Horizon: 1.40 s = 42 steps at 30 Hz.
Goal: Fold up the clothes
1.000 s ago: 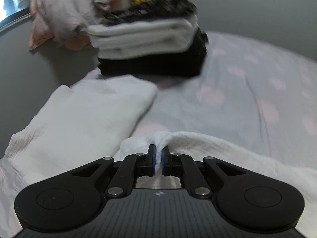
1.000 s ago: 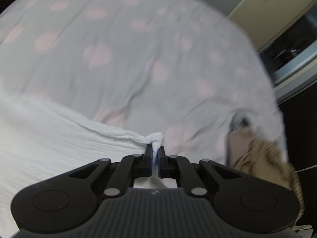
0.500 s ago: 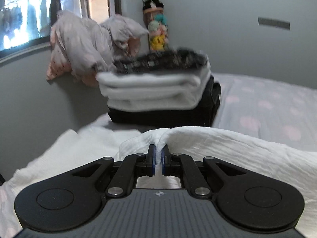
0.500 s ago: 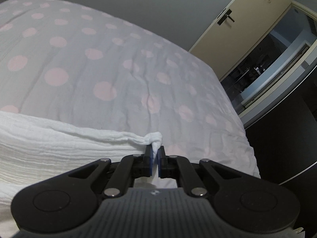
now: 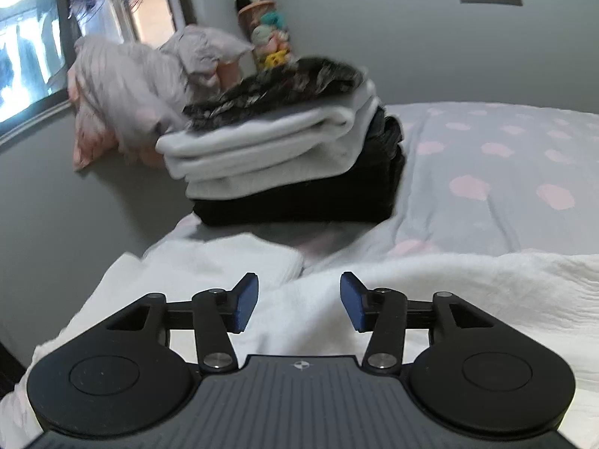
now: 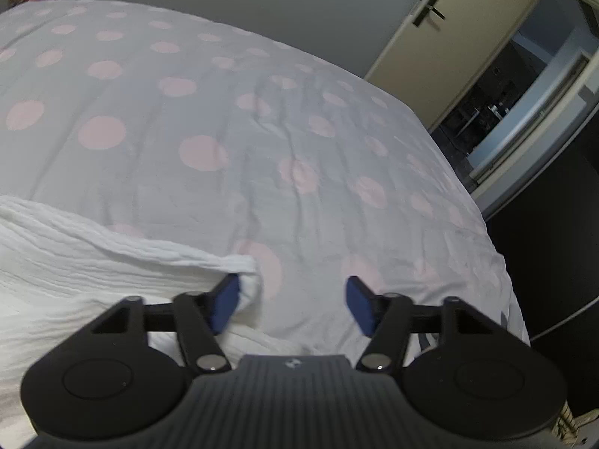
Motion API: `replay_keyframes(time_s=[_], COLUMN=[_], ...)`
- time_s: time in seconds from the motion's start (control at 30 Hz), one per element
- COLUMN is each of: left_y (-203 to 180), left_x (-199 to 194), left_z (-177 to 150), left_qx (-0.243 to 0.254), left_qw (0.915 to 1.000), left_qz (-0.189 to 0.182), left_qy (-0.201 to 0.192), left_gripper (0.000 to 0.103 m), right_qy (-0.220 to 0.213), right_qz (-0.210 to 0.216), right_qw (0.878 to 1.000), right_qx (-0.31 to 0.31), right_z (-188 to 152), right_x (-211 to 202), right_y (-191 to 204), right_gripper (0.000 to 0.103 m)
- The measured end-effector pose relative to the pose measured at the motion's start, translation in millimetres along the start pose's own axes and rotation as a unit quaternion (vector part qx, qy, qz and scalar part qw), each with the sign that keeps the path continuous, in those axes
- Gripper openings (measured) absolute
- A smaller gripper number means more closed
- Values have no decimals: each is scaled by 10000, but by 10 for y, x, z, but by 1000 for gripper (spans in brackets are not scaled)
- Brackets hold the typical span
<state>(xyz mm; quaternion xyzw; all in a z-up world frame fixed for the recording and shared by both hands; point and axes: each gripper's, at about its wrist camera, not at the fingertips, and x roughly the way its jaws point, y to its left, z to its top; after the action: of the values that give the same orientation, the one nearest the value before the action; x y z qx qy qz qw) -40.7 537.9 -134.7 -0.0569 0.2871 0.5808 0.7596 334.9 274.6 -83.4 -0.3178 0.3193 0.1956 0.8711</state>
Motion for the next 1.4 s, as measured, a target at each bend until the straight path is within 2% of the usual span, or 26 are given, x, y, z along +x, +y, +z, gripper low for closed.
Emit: replay_keyframes(time_s=[0.07, 0.17, 0.27, 0.4, 0.5, 0.6, 0.77, 0.9, 0.97, 1.07, 1.2, 1.27, 1.4], left_y=[-3, 25, 64, 107, 121, 120, 98, 80, 69, 47, -40, -77, -252], left_x=[-27, -1, 34, 77, 106, 118, 54, -65, -148, -263, -420, -528, -777], left_z=[17, 20, 5, -27, -61, -85, -70, -57, -69, -122, -176, -191, -243], left_qx=[10, -108, -115, -63, -11, 77, 252, 402, 529, 686, 940, 1014, 1497], left_qw=[9999, 9998, 9998, 9997, 9996, 9994, 9993, 9985, 9975, 9949, 9891, 9837, 9635], left_qz=[-131, -134, -40, 7, 14, 27, -72, -304, -452, -725, -1110, -1470, -2198], left_qy=[-17, 66, 155, 238, 298, 336, 260, 212, 159, 146, 209, 219, 308], left_gripper=[66, 67, 67, 67, 67, 67, 67, 67, 67, 67, 67, 67, 66], right_qy=[-12, -55, -22, -157, -40, -40, -16, 106, 221, 472, 975, 1063, 1150], right_qz=[0, 198, 442, 527, 633, 624, 515, 596, 758, 1230, 1894, 2167, 2465], right_qw=[10000, 9985, 9954, 9957, 9953, 9929, 9934, 9934, 9930, 9901, 9770, 9703, 9591], right_qx=[88, 511, 853, 740, 729, 1012, 1025, 977, 884, 492, 85, -160, -786], right_z=[-61, -103, -101, -95, -56, -40, -151, -394, -557, -834, -1272, -1470, -1761], right_x=[-6, -30, -50, -130, -126, -142, -128, -37, 21, 82, 90, 26, -69], right_y=[-121, -336, -479, -487, -546, -682, -907, -1082, -1126, -1117, -1052, -1007, -885], right_gripper=[80, 87, 87, 89, 92, 92, 92, 89, 77, 76, 76, 76, 75])
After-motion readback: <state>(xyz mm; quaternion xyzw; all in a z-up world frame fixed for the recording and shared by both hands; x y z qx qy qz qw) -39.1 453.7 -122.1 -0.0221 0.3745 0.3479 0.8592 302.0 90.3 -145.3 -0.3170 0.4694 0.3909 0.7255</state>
